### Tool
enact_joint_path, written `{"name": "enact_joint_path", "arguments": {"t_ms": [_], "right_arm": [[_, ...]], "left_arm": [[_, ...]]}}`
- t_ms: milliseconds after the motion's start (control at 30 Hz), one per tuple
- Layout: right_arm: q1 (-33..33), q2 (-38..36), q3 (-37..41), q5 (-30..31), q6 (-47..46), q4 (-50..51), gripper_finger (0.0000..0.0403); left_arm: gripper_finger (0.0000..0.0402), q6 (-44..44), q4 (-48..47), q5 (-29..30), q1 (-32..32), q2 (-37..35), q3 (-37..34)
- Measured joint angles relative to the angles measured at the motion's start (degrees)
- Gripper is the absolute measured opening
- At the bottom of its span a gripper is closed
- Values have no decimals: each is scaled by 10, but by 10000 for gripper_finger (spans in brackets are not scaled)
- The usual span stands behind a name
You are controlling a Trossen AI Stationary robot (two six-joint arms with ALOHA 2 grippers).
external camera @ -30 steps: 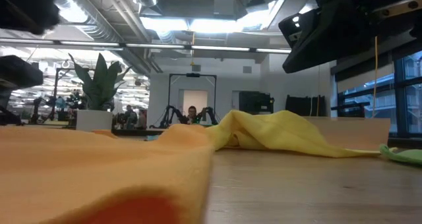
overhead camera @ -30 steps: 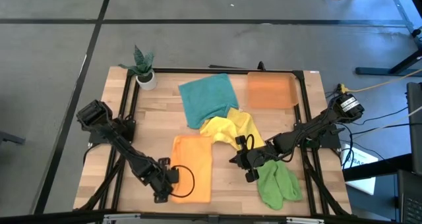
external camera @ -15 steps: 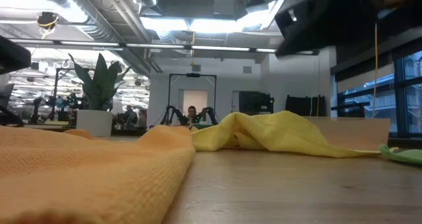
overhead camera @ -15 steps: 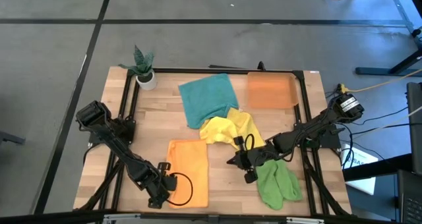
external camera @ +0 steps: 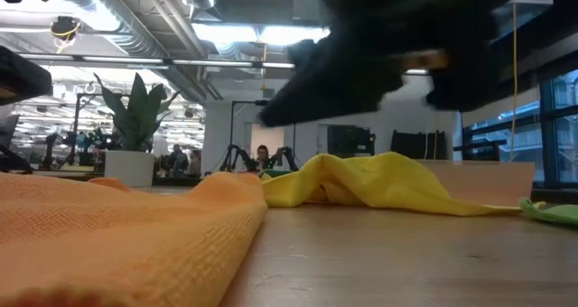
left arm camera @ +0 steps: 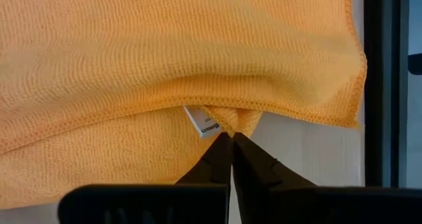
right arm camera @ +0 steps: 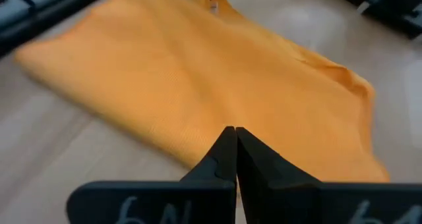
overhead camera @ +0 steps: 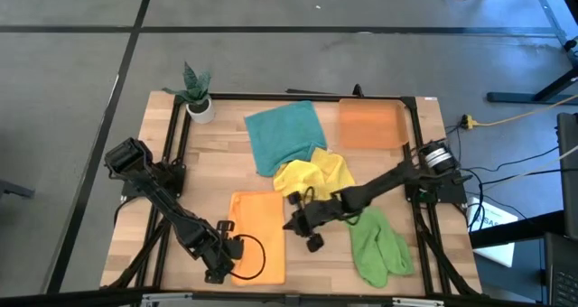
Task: Roll microfiber towels into tight, uniform cylinder then place into a basket
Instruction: Roll the orange microfiber towel
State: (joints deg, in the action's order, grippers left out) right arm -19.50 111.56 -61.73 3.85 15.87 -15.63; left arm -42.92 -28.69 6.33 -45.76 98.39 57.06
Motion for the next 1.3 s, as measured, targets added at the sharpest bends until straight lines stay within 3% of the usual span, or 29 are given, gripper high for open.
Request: {"name": "enact_joint_path", "arguments": {"t_ms": [267, 833, 1300], "right_arm": [[42, 75, -87, 0, 8, 76, 2], [107, 111, -91, -1, -35, 82, 3], [112, 115, -91, 9, -35, 71, 4]], "left_arm": [[0, -2, -1, 0, 0, 0, 0], [0, 0, 34, -31, -24, 0, 0], [0, -4, 89, -29, -37, 23, 0]]}}
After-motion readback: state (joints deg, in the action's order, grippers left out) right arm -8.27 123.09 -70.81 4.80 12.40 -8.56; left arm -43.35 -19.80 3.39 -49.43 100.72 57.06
